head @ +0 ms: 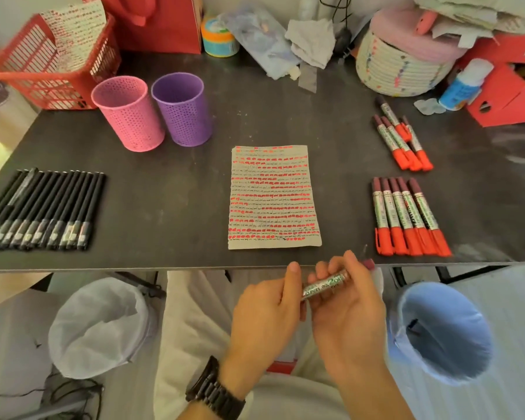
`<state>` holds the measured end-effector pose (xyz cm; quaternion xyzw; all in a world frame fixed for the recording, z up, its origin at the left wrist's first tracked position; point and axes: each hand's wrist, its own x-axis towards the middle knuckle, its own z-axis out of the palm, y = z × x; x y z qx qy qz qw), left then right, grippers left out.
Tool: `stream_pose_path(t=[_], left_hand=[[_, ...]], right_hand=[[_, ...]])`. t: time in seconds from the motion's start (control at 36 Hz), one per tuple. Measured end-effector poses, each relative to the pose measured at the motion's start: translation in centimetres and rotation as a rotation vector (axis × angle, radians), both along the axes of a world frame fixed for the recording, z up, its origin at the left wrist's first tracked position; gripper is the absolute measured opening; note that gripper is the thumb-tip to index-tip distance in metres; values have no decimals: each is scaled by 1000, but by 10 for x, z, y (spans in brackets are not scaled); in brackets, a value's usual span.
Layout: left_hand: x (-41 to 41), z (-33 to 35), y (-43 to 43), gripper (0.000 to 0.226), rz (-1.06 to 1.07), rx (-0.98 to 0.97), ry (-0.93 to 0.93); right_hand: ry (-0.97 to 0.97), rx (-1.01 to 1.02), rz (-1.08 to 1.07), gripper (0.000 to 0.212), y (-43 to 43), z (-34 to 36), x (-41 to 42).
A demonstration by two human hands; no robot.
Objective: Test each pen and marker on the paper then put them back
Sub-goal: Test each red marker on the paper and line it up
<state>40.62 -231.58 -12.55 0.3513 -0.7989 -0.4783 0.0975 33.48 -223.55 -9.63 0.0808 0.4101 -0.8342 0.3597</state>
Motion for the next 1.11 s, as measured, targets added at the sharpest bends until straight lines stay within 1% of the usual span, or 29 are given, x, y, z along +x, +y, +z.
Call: stream_pose_path(t=[0.06,0.08,0.14,0.19,0.28,0.39,0.42,0.44,0.47,0.5,0.53,0.56,0.58,0.64,0.67,0.72,0.78,0.81,0.86,0.92,0.94,0.97,1.03,1.06,1.11], left_hand=[[-2,-1,3,79,42,-69,-40],[-3,-2,4,82,57,-91,-58],[-4,-1,7,83,66,-118,-83],[-5,2,11,75,52,-147,-105],[-3,9,14,67,17,-166,-105],[0,22,18,56,-74,-57,0],[1,27,19,57,-101,-73,19],[3,28,18,60,-137,-67,16],[5,27,18,65,-140,41,12],[7,27,18,73,-131,199,-23],[11,25,15,78,-115,296,-63],[14,22,13,80,-91,311,-66],[17,20,9,79,-68,307,-51],[21,15,5,74,-30,305,52],[21,13,4,67,-18,287,107],[19,11,4,45,14,226,184],[14,9,5,27,51,124,225],[11,9,5,23,70,88,245],[8,7,5,23,82,38,278],[6,7,6,22,62,-14,299],[5,6,6,18,49,-44,310],[4,5,6,16,37,-90,314],[1,0,5,13,6,-239,318],[0,-3,3,13,-9,-322,326],[-4,-10,-1,11,-43,-447,367]], right_hand=[[-137,-69,-71,37,-4,4,-1],[-174,-73,-100,42,-6,5,-1],[-169,-26,-122,49,-8,5,-4],[-131,16,-110,53,-6,5,-9],[-138,-26,-23,57,1,10,-19],[-61,-168,186,62,12,18,-28],[-48,-252,247,62,15,20,-32],[-62,-383,315,61,18,23,-37],[-62,-508,362,59,23,27,-45],[-40,-589,369,58,27,34,-56],[-27,-642,339,57,32,40,-67],[-8,-640,288,57,37,44,-78],[43,-569,235,57,40,49,-89],[193,-334,117,57,39,53,-100],[216,-274,68,57,36,52,-102],[208,-229,20,58,27,48,-101],[241,-138,29,65,21,41,-99],[267,-83,56,71,18,38,-98],[308,11,121,82,12,32,-98],[365,127,164,83,5,26,-95],[403,177,180,77,0,24,-93],[446,212,188,66,-4,23,-91],[566,278,163,39,-11,17,-89],[629,314,141,30,-14,13,-90],[708,368,118,28,-18,6,-93]])
